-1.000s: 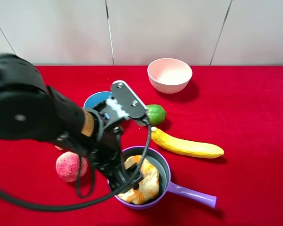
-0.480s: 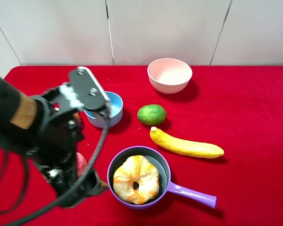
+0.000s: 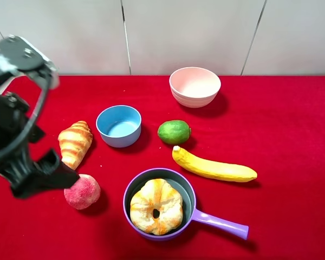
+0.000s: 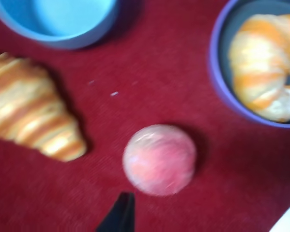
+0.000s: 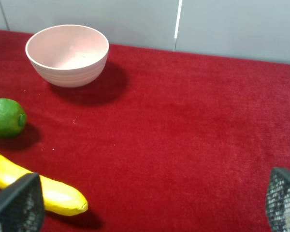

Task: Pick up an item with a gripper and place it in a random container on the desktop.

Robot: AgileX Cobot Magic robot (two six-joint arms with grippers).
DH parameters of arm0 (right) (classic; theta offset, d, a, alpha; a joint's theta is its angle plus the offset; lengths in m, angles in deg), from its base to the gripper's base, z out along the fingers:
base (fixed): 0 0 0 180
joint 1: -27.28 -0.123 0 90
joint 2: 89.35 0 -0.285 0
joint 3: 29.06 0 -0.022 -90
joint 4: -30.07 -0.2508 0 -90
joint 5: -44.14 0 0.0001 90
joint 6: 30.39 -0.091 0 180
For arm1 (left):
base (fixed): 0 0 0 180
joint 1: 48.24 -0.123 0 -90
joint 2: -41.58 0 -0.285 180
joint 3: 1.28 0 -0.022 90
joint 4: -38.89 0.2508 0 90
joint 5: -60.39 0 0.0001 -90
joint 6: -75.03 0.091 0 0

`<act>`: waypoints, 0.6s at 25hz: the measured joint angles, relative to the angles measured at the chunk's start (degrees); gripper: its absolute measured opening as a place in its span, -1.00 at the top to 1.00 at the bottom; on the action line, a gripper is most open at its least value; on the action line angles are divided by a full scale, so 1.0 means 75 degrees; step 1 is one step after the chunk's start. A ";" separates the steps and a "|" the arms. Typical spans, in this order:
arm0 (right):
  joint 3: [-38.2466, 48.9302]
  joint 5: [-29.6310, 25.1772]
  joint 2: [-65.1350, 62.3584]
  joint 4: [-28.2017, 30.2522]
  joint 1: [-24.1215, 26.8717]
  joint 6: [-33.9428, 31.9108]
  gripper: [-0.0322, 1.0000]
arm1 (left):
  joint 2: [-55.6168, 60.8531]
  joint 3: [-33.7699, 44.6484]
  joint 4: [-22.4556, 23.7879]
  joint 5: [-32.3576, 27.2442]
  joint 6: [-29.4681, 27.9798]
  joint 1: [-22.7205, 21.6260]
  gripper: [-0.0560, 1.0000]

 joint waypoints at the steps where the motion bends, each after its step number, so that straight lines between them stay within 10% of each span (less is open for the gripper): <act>1: 0.0000 0.0000 0.0000 0.0000 0.0000 0.0000 -0.41 | 0.0101 0.0000 0.0000 -0.0073 0.0000 -0.0161 -0.99; 15: 0.0000 0.0000 0.0000 0.0000 0.0000 0.0000 -0.41 | 0.2801 0.0007 0.0000 -0.2097 0.0000 -0.3031 -0.98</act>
